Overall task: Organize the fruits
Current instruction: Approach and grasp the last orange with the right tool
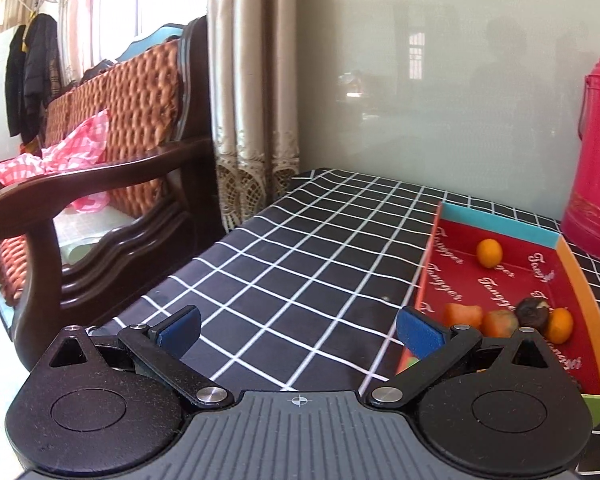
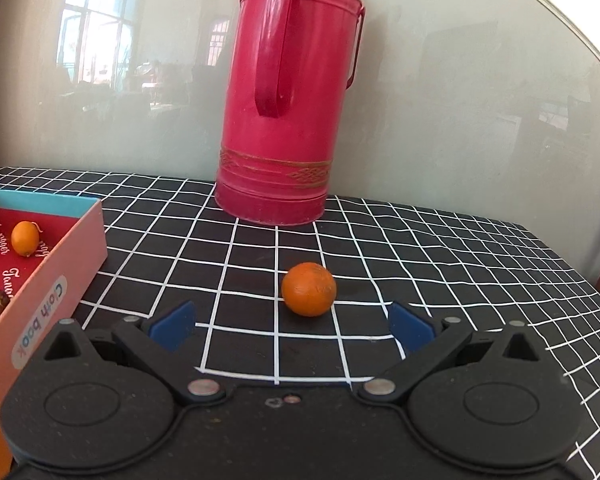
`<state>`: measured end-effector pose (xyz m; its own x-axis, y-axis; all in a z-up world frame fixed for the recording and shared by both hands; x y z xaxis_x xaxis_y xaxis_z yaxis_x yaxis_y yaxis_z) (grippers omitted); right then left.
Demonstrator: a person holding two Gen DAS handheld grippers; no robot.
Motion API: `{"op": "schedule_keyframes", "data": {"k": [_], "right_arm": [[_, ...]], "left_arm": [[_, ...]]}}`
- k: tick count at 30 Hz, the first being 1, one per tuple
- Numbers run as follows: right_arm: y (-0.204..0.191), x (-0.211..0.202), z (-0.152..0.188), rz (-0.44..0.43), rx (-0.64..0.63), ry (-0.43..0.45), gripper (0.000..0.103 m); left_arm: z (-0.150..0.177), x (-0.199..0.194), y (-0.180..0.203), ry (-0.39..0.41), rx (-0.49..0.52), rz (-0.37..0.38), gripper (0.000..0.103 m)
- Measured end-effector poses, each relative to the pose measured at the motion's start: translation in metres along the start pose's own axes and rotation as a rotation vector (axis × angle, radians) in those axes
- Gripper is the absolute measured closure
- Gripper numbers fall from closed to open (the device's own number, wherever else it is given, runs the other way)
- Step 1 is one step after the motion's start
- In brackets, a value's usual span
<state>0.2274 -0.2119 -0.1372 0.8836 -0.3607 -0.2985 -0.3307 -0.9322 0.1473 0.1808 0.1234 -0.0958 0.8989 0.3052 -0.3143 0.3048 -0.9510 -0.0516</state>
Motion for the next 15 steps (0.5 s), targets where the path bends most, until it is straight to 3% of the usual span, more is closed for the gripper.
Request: {"op": "schedule_keyframes", "data": {"k": [9, 11, 13, 15], "right_arm": [[0.008, 0.032, -0.005, -0.024, 0.049, -0.042, 0.011], [0.014, 0.042, -0.005, -0.046, 0.079, -0.066, 0.016], [0.022, 0.052, -0.004, -0.075, 0.130, -0.096, 0.028], [0.030, 0.061, -0.001, -0.089, 0.185, -0.127, 0.031]], "left_arm": [[0.001, 0.007, -0.025, -0.016, -0.067, -0.048, 0.000], [0.001, 0.007, -0.026, -0.015, -0.072, -0.050, 0.000], [0.002, 0.008, -0.025, -0.016, -0.071, -0.050, 0.000], [0.002, 0.008, -0.023, -0.021, -0.066, -0.047, 0.000]]}}
Point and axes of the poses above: each gripper's, at about its wrist camera, not at the fingertips, and x roughly the way its jaws point, y to its right, z to its underside, the point moved 2 cm from there along x, roughly the way its jaws point, and after that the axes turned 10 degrees about y, right-handed, at the moved point
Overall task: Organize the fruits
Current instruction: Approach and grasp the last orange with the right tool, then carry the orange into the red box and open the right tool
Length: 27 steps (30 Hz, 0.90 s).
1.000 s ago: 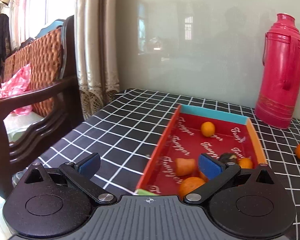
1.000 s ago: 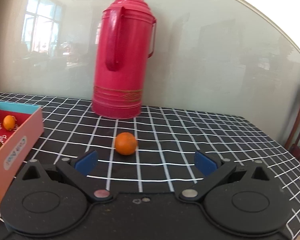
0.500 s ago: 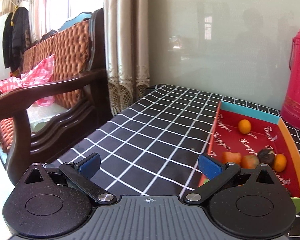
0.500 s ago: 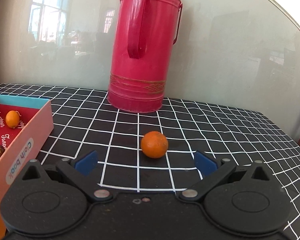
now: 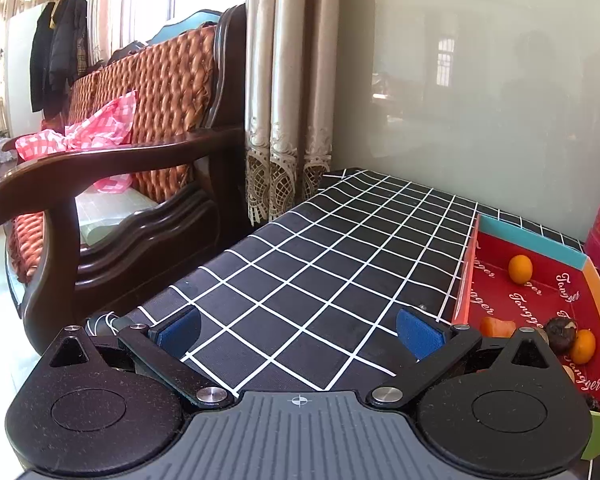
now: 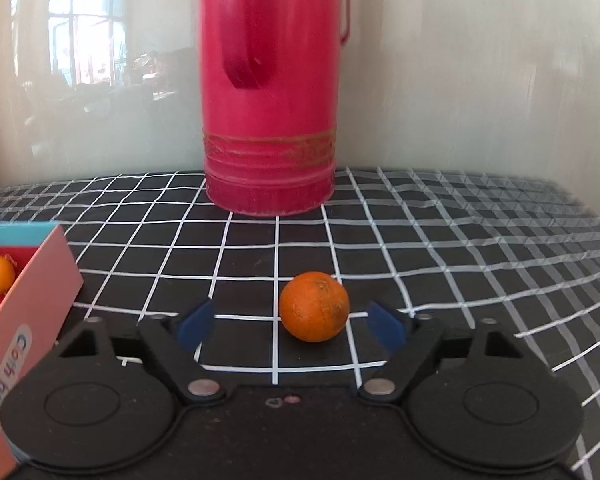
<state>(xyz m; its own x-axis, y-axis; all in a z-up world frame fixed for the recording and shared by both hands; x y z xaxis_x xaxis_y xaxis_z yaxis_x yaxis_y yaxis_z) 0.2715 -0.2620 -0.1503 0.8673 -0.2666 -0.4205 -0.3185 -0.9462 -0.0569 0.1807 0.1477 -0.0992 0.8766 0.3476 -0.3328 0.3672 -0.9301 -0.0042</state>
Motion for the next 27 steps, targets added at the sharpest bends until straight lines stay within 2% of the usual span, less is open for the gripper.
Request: {"op": "schedule_keyframes", "data": {"k": [2, 4, 6, 8, 10, 18, 21, 27], "right_arm": [[0.006, 0.007, 0.001, -0.004, 0.035, -0.020, 0.037], [0.010, 0.012, 0.001, -0.025, 0.058, -0.036, 0.053], [0.011, 0.013, 0.001, -0.017, 0.062, -0.031, 0.061], [0.012, 0.013, 0.001, -0.013, 0.054, -0.031, 0.062], [0.011, 0.014, 0.001, -0.001, 0.039, -0.027, 0.069], [0.007, 0.016, 0.000, 0.013, 0.006, -0.022, 0.069], [0.008, 0.007, -0.002, -0.015, 0.049, -0.006, 0.070], [-0.011, -0.029, -0.009, -0.088, -0.012, 0.078, 0.070]], "left_arm": [[0.001, 0.000, 0.002, -0.002, 0.007, 0.005, 0.000], [0.001, 0.000, 0.005, -0.001, 0.016, 0.008, 0.000], [0.001, 0.001, 0.007, -0.005, 0.023, 0.010, 0.000], [0.001, 0.001, 0.008, -0.009, 0.023, 0.012, 0.000], [0.001, 0.001, 0.007, -0.013, 0.020, 0.010, 0.000], [0.004, 0.008, 0.002, -0.058, -0.012, 0.005, 0.000], [0.006, 0.008, 0.002, -0.067, -0.015, 0.003, 0.000], [0.007, 0.008, 0.002, -0.076, -0.020, 0.001, 0.000]]}}
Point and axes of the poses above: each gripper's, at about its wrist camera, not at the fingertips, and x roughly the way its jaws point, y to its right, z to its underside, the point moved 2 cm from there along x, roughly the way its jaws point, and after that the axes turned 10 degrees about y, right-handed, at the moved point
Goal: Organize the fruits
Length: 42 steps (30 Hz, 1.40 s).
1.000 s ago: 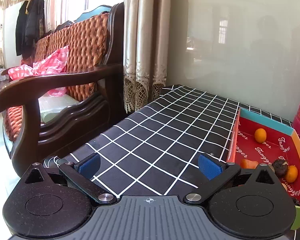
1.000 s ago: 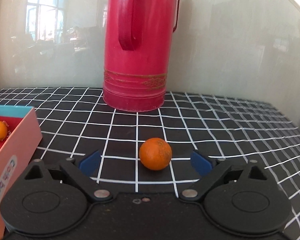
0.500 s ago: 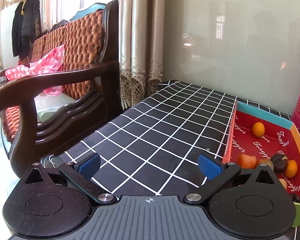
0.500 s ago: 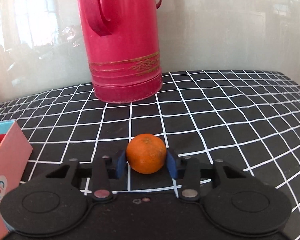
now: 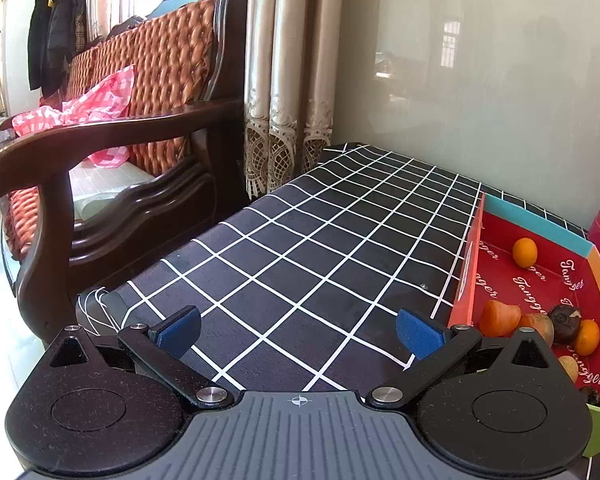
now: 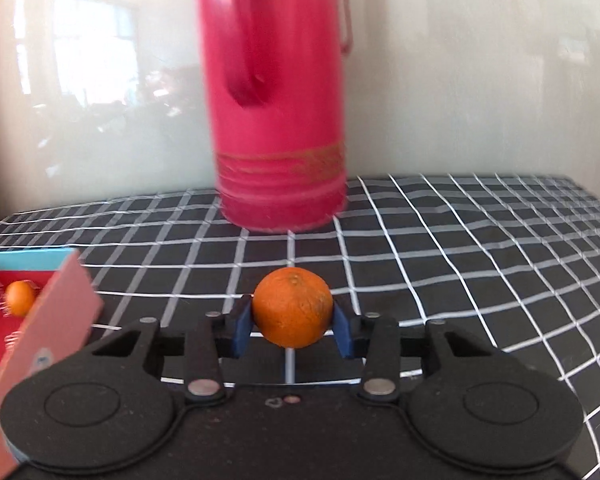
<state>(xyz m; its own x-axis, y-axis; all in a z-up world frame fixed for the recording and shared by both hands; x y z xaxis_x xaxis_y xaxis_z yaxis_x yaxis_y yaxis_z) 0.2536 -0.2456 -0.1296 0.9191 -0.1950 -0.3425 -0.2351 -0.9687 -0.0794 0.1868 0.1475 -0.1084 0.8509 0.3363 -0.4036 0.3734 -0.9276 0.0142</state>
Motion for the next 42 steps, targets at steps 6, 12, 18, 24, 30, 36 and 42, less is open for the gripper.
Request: {"op": "schedule_keyframes", "data": {"k": [6, 12, 18, 24, 30, 36, 42], "right_arm": [[-0.037, -0.034, -0.009, -0.158, -0.050, 0.062, 0.070], [-0.086, -0.063, -0.009, -0.342, -0.140, 0.107, 0.070], [-0.133, -0.078, 0.003, -0.480, -0.265, 0.081, 0.070], [-0.161, -0.086, 0.004, -0.477, -0.337, 0.097, 0.068], [-0.150, -0.101, -0.011, -0.420, -0.276, 0.173, 0.047], [-0.102, -0.139, -0.023, -0.316, -0.159, 0.207, 0.027], [-0.063, -0.177, -0.008, -0.227, -0.125, 0.185, 0.015]], "left_arm": [[0.000, -0.002, 0.003, 0.006, 0.014, -0.004, 0.000], [0.001, -0.003, 0.001, 0.002, 0.017, -0.011, 0.000], [0.002, -0.009, -0.002, -0.012, 0.007, -0.010, 0.000], [0.011, -0.030, -0.010, 0.006, 0.035, -0.016, 0.000], [0.012, -0.044, -0.018, 0.040, 0.054, 0.006, 0.000], [0.005, -0.050, -0.009, 0.081, 0.082, 0.089, 0.000], [0.005, -0.067, 0.008, 0.091, 0.108, 0.165, 0.000]]}}
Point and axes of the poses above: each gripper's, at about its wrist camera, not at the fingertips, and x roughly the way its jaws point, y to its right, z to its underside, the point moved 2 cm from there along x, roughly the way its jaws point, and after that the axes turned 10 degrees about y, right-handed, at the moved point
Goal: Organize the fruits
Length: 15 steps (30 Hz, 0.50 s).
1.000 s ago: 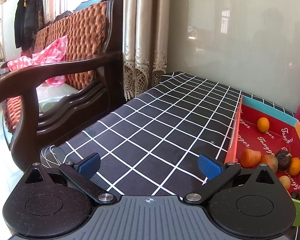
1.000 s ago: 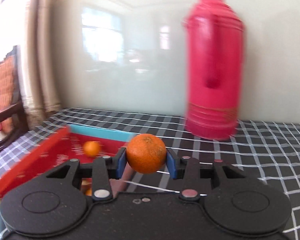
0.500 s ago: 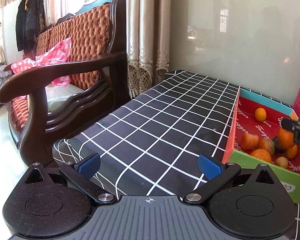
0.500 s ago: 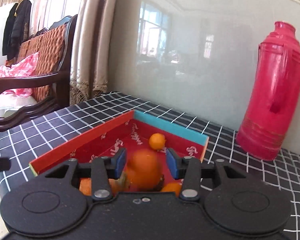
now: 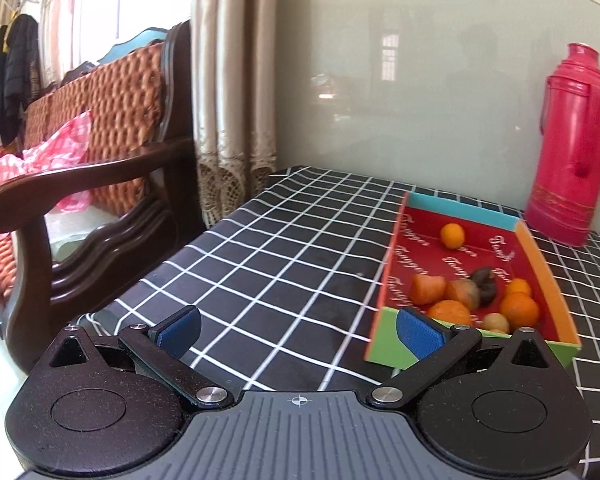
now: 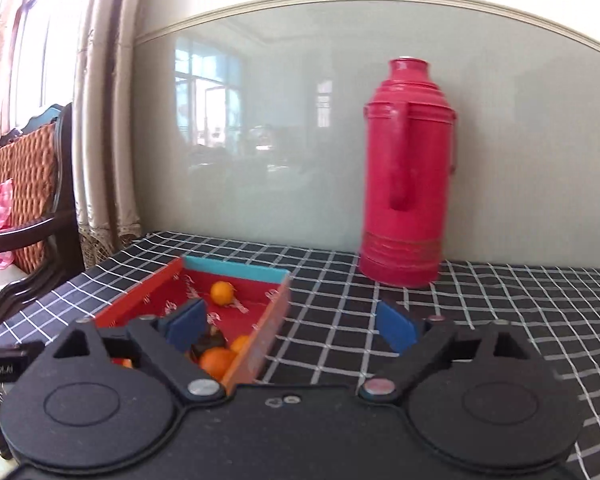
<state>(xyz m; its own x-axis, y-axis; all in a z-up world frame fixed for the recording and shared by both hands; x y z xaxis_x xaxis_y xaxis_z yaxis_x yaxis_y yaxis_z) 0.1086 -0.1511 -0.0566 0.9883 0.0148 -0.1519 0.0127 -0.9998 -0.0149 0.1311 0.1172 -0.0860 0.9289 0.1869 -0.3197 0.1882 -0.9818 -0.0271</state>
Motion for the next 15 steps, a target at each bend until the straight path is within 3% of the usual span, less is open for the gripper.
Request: {"op": "schedule_keyframes", "data": {"k": [4, 10, 15], "right_arm": [[0.007, -0.038, -0.004, 0.024, 0.014, 0.004, 0.006], [0.010, -0.083, -0.020, 0.027, 0.105, -0.013, 0.006], [0.005, -0.107, -0.024, 0.047, 0.096, -0.023, 0.006]], "left_arm": [[-0.010, -0.026, 0.010, 0.013, -0.014, 0.049, 0.000], [-0.032, -0.089, 0.024, 0.048, 0.011, 0.096, 0.000], [-0.043, -0.131, 0.026, 0.066, 0.028, 0.105, 0.000]]}}
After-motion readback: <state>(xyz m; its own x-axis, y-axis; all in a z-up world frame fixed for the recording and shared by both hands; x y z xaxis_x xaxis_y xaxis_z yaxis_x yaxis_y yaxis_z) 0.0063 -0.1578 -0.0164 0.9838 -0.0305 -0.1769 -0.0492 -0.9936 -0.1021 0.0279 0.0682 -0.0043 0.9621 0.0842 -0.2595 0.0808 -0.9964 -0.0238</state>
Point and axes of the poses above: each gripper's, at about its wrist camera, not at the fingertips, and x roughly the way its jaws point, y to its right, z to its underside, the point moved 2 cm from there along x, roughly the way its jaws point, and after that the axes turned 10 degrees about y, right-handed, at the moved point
